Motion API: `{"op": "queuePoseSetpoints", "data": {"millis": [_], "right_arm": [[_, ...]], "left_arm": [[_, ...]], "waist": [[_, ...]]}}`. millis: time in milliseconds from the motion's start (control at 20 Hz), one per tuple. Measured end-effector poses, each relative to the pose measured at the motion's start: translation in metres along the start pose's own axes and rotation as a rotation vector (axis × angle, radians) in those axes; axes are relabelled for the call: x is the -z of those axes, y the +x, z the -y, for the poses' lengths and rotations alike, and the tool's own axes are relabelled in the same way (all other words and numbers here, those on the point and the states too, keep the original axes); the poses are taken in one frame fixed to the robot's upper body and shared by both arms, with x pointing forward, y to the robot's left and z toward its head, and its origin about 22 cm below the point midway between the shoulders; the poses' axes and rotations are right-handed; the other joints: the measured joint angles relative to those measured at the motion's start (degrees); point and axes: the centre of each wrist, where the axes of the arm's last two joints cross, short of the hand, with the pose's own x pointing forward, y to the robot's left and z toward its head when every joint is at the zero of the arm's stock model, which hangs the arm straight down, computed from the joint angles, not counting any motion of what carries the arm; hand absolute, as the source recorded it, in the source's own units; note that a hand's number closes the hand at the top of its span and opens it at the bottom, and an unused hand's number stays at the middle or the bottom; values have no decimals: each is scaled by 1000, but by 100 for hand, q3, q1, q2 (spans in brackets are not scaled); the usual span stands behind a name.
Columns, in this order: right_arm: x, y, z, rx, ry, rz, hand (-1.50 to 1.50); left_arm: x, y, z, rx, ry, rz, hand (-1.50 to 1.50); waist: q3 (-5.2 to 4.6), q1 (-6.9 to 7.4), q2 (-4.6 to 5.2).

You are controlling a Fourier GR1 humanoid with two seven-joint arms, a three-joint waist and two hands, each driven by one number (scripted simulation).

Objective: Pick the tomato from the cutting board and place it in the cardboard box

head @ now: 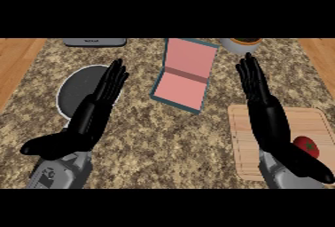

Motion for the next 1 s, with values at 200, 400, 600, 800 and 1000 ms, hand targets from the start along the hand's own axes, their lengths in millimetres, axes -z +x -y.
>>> {"op": "queuePoseSetpoints", "data": {"millis": [200,400,600,800,1000], "right_arm": [[-11,15,59,-134,-141,-13,-150],[-36,22,144,-436,-293,-161,-150],[-79,38,219,-633,-368,-283,-150],[-115,62,263,-801,-292,-308,-150],[-139,82,283,-927,-173,-345,-150]], "left_arm": [[-8,-3,-26,131,32,-30,0],[-22,-8,-62,285,71,-112,0],[-34,-15,-82,346,62,-163,0],[-34,-14,-93,365,35,-178,0],[-33,-16,-92,372,8,-175,0]], "waist": [[-3,-208,84],[-13,-528,120],[-2,-525,154],[-1,-390,171],[-4,-264,182]]}}
